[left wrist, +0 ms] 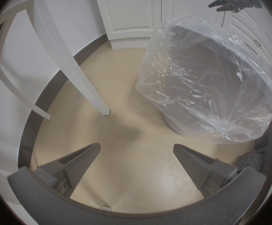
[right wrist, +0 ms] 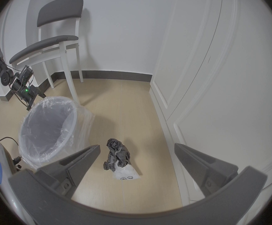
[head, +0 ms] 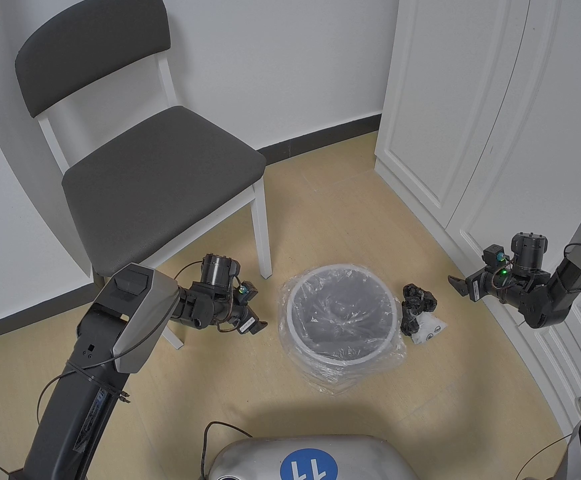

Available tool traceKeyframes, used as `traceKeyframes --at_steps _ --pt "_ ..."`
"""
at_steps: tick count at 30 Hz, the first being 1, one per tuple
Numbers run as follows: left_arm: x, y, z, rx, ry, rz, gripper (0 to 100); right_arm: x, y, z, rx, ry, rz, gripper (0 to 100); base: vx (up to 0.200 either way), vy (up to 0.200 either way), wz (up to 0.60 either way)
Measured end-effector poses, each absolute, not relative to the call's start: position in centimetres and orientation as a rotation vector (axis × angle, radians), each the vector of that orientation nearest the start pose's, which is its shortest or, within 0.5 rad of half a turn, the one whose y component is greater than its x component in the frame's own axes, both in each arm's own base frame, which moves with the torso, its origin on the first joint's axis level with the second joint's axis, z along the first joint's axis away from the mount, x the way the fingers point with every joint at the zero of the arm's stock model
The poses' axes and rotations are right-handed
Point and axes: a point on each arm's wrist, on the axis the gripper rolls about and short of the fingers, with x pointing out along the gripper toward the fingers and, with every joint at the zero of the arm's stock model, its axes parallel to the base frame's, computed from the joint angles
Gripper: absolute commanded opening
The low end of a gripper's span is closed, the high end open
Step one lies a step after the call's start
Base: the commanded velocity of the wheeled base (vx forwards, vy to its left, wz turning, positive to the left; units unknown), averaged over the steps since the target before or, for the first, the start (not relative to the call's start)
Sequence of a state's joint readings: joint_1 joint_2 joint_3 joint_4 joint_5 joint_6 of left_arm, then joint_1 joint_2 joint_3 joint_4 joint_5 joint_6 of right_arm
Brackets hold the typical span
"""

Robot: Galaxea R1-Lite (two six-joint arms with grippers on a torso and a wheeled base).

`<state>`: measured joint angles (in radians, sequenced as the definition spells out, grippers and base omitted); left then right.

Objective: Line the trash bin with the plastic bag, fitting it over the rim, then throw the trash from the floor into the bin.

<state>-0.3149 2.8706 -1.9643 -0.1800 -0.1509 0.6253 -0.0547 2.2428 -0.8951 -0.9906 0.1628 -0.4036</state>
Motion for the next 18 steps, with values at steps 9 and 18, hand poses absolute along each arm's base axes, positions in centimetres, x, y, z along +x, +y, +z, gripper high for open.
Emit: traceKeyframes --at_steps 9,18 --pt "47.4 -15.7 -7.4 0.56 0.603 -0.615 100 38.5 -2.1 4.2 -0.312 0.356 0.17 100 0.0 0.0 0.0" --pt "41.2 -16.4 -3.4 0.486 0.544 -0.582 100 36.8 -1.9 3.4 -0.104 0.359 0.188 100 0.0 0.0 0.0"
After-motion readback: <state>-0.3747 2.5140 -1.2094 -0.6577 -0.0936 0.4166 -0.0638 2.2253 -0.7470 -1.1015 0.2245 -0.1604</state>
